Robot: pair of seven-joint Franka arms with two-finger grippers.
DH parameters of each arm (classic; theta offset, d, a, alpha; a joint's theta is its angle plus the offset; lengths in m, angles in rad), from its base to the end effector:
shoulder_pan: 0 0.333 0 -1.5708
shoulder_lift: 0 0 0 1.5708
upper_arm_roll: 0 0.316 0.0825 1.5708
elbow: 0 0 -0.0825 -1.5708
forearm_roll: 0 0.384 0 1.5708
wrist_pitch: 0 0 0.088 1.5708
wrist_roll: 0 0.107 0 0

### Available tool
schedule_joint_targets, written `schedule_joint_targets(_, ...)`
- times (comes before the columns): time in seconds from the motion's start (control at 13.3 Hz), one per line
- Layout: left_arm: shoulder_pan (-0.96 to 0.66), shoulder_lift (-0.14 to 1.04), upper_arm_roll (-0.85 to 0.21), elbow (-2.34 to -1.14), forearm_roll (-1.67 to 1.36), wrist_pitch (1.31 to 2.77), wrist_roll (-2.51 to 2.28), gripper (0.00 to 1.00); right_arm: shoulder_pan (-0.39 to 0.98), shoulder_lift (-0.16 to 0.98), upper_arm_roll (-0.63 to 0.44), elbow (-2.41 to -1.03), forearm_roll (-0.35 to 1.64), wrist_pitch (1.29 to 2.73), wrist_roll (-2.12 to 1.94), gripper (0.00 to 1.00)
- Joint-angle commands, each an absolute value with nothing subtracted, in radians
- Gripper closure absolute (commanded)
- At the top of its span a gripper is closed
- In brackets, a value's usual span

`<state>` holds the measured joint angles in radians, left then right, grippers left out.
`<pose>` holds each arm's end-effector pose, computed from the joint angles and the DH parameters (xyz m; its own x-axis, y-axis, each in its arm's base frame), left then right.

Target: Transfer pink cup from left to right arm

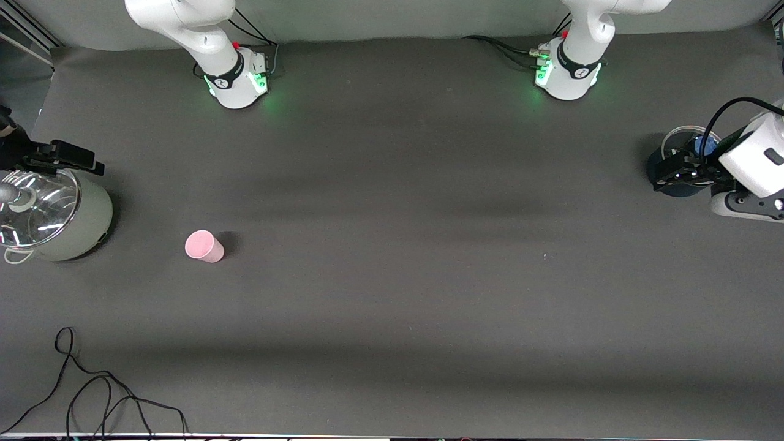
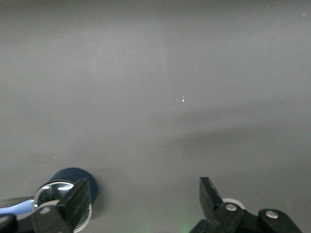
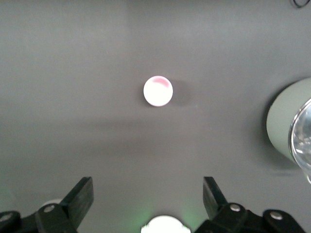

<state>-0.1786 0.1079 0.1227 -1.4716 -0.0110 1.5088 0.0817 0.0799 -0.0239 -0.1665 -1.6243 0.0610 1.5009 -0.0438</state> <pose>0.5796 -0.0377 0.6049 0.9880 -0.1375 -0.0698 -0.1376 -0.9905 0.0035 0.5367 -0.0407 0.6068 0.9946 -0.0378 -0.0966 -0.0446 -0.9966 -0.0692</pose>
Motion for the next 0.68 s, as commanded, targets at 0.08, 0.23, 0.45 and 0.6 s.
schedule_joint_targets(0.08,-0.195,0.081,0.138,-1.489,0.015,1.516,0.075,0.00,0.029,-0.167,-0.078,-1.812,0.010,1.643,-0.029,0.00)
schedule_joint_targets(0.23,-0.195,0.081,0.138,-1.491,0.011,1.516,0.077,0.00,0.035,-0.123,-0.063,-1.749,-0.043,1.629,-0.020,0.00)
schedule_joint_targets(0.45,-0.193,0.083,0.138,-1.493,-0.001,1.522,0.077,0.00,0.050,-0.052,-0.064,-1.646,-0.043,1.572,-0.017,0.00)
schedule_joint_targets(0.6,-0.184,0.083,0.138,-1.493,-0.012,1.525,0.077,0.00,0.057,-0.029,-0.071,-1.640,-0.043,1.565,-0.018,0.00)
